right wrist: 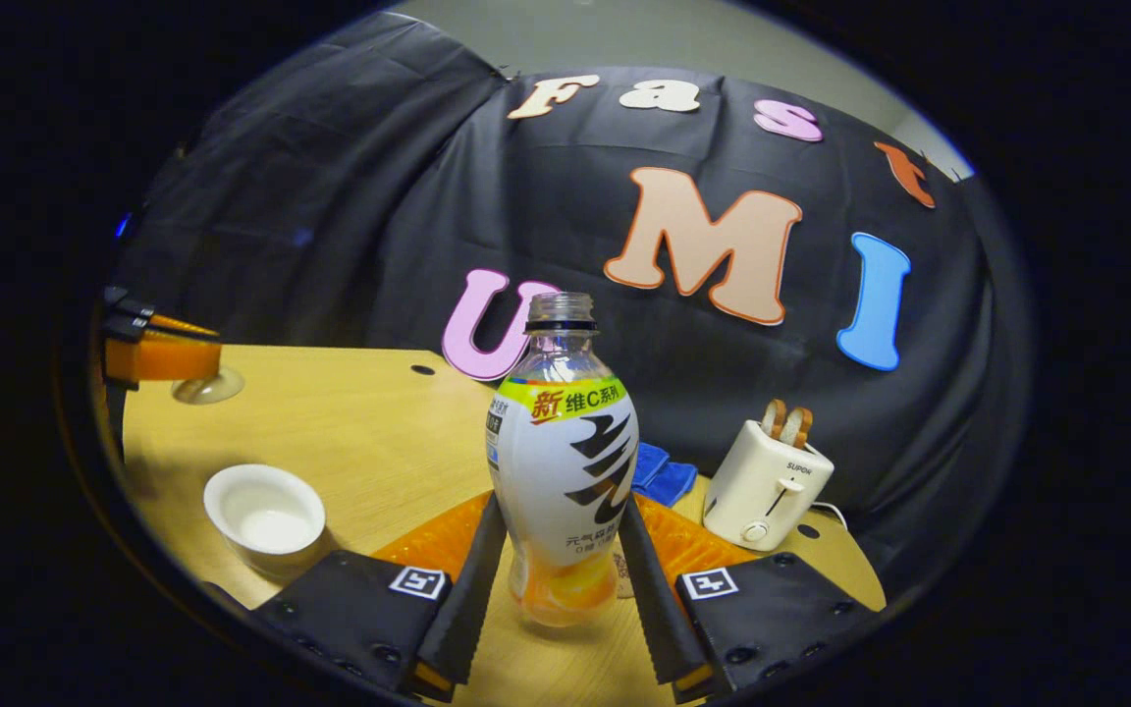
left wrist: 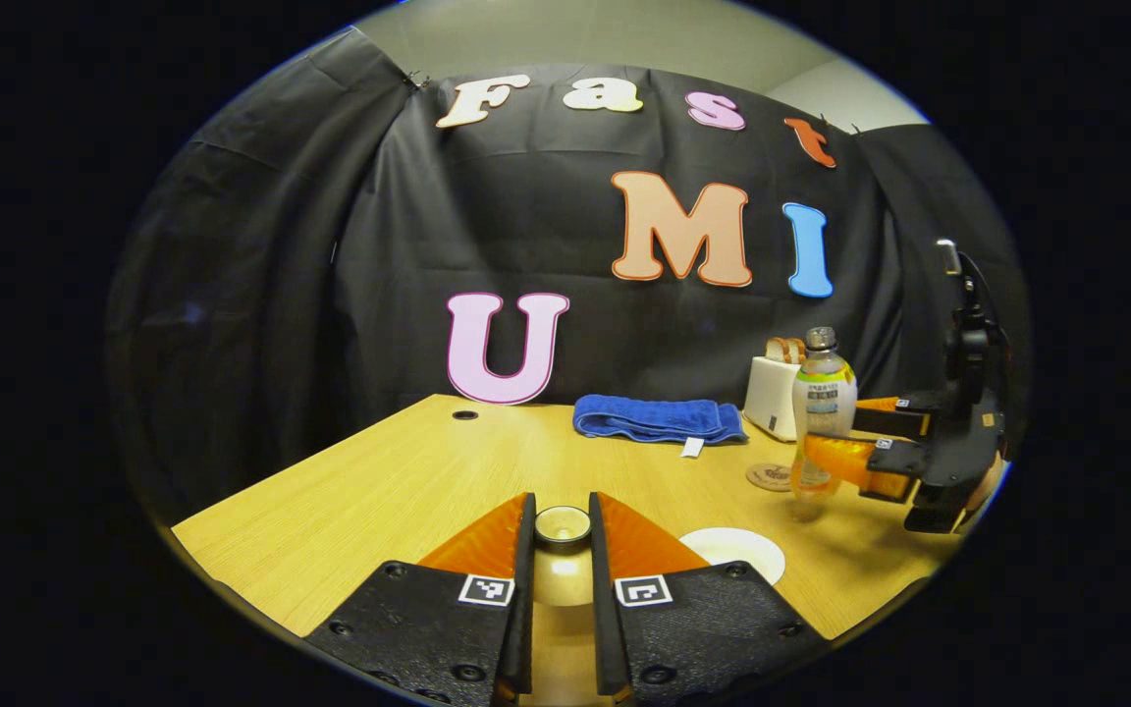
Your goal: Open the teacup lid with one hand, grasp the water bottle and pour water into the teacup with the other hand; after pouring, place the water bottle on the coaster and then close the teacup lid.
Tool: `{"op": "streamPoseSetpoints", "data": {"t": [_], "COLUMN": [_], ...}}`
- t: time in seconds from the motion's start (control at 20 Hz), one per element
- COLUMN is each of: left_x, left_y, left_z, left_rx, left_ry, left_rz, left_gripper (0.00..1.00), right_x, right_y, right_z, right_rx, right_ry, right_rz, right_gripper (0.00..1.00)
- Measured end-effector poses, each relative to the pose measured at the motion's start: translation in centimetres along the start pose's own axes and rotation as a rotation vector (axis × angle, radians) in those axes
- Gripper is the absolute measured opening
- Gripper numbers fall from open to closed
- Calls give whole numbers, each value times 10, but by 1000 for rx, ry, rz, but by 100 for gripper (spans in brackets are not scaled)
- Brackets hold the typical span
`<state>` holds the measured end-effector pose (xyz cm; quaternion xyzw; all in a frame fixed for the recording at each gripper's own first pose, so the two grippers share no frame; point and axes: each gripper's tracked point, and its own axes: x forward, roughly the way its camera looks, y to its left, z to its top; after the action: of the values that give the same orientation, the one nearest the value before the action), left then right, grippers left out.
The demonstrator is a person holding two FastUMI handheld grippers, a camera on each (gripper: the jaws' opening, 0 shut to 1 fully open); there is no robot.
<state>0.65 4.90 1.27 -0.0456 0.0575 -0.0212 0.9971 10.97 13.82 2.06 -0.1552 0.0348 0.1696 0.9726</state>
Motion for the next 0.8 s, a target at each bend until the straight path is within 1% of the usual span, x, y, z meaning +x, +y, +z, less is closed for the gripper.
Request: {"op": "streamPoseSetpoints", "data": {"t": [0.2, 0.25, 0.35, 0.45, 0.55, 0.65, 0.8], "left_x": [0, 0, 2, 1, 1, 1, 0], "left_y": [-8, -8, -9, -7, -7, -7, -10], "left_z": [2, 3, 3, 2, 2, 1, 3], "left_rx": [-4, -4, -2, -2, -2, -1, -2], "left_ry": [-8, -8, -8, -7, -8, -5, -9], "left_rz": [-25, -29, -30, -29, -29, -31, -38], "left_gripper": [23, 23, 23, 23, 23, 23, 23], "right_x": [29, 36, 56, 66, 72, 76, 83], "right_y": [-30, -37, -49, -60, -71, -75, -77], "right_z": [-1, -6, -17, -24, -32, -41, -49], "right_rx": [159, 215, 311, 343, 346, 363, 381], "right_ry": [-10, -1, 10, 18, 21, 38, 54], "right_rz": [-82, -101, -121, -157, -186, -200, -201], "right_gripper": [71, 72, 71, 72, 72, 71, 71]}}
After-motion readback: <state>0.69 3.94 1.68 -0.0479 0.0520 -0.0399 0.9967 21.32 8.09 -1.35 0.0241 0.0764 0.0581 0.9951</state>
